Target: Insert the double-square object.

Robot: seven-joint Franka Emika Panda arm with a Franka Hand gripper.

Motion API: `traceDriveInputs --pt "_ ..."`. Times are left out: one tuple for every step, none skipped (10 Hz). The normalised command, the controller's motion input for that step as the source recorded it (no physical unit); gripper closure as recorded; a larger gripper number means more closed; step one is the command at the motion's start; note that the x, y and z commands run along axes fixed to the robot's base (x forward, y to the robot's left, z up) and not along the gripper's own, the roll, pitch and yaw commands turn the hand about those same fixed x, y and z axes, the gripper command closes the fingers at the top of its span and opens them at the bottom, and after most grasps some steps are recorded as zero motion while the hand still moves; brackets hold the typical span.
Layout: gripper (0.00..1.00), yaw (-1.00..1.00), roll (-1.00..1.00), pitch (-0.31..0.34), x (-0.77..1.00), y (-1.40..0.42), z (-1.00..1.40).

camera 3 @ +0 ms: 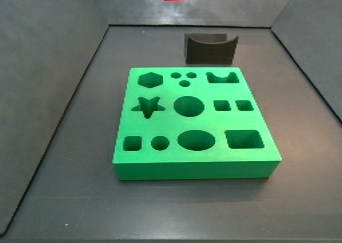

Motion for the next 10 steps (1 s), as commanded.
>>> traceDriveInputs --pt "1.00 -0.29 0.00 0.000 0.85 -0.15 -1.00" --pt "1.00 -0.28 0.01 0.000 0.85 -0.14 -1.00" --pt "1.00 -0.28 0.01 0.000 0.85 -0.14 -1.00" --pt "1.00 -0.27 0.01 0.000 0.86 -0.14 -1.00" --pt "1.00 -0.27 0.01 0.000 0.86 -0.14 -1.00" --pt "1.00 -0.28 0.01 0.000 0.86 -0.15 -1.00" --pt "1.00 -0.44 0.06 0.000 0.65 -0.16 -1.00" --pt "1.00 -0.92 -0.04 -0.013 0.00 -0.14 -0.33" --pt "1.00 -0.99 -0.06 0.000 0.00 -0.07 -0.24" --pt "1.00 -0.83 -0.07 0.000 0.20 -0.06 -0.27"
